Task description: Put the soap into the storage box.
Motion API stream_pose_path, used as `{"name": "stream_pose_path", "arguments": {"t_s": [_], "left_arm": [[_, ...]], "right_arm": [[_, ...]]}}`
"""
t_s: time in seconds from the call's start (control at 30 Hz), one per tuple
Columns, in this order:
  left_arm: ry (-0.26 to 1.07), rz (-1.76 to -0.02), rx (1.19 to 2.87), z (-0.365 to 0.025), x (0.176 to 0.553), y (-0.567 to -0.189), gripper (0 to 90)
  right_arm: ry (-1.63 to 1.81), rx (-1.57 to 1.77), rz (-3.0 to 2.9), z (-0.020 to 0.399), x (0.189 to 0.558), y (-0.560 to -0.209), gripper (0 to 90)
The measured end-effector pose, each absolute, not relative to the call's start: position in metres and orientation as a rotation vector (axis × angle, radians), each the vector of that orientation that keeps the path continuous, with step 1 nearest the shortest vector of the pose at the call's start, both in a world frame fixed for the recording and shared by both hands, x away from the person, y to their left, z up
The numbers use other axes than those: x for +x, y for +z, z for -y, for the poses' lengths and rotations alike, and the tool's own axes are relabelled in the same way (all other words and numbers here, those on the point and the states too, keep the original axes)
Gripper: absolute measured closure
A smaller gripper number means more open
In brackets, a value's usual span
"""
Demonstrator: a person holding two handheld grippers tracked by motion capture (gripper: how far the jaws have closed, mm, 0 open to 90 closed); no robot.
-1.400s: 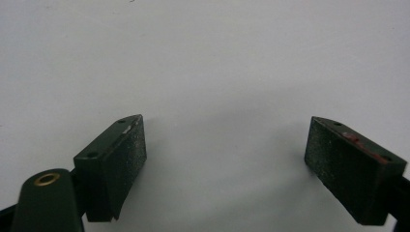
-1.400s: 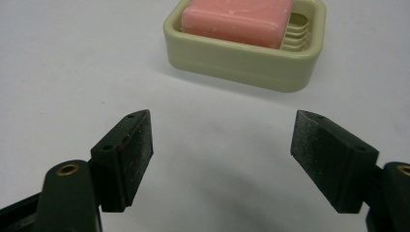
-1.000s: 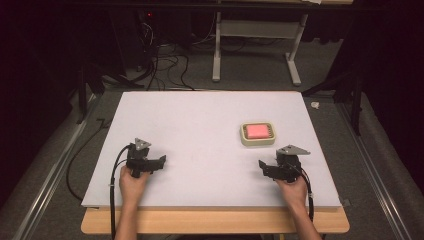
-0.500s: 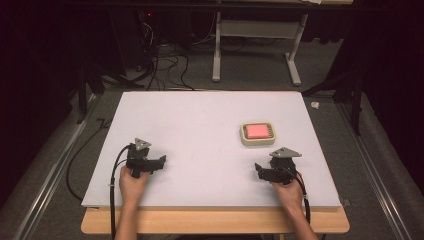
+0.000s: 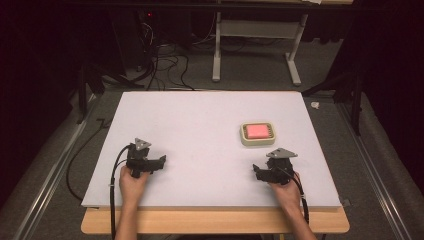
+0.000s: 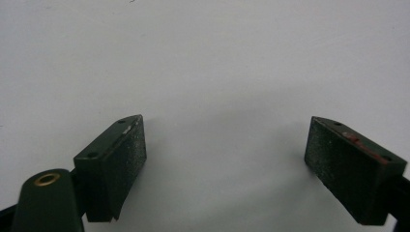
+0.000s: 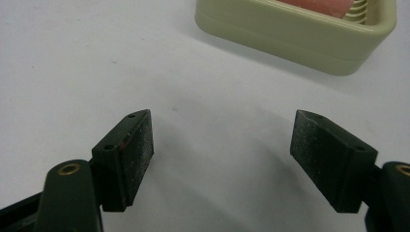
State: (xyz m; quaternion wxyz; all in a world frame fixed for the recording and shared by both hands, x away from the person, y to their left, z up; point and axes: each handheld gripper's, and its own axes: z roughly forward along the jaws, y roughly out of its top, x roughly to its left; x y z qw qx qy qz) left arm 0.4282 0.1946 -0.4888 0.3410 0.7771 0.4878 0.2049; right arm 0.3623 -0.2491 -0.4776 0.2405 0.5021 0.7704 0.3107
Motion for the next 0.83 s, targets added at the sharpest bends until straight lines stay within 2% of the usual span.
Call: {"name": "stream_pose_path", "arguments": {"t_s": [0.83], "left_arm": [[0.532, -1.273, 2.016, -0.1949, 0.4283, -0.4889, 15.3]], "right_arm": [[0.877, 1.417, -2.123, 0.2523, 0.3672, -0.4831, 22.1]]}}
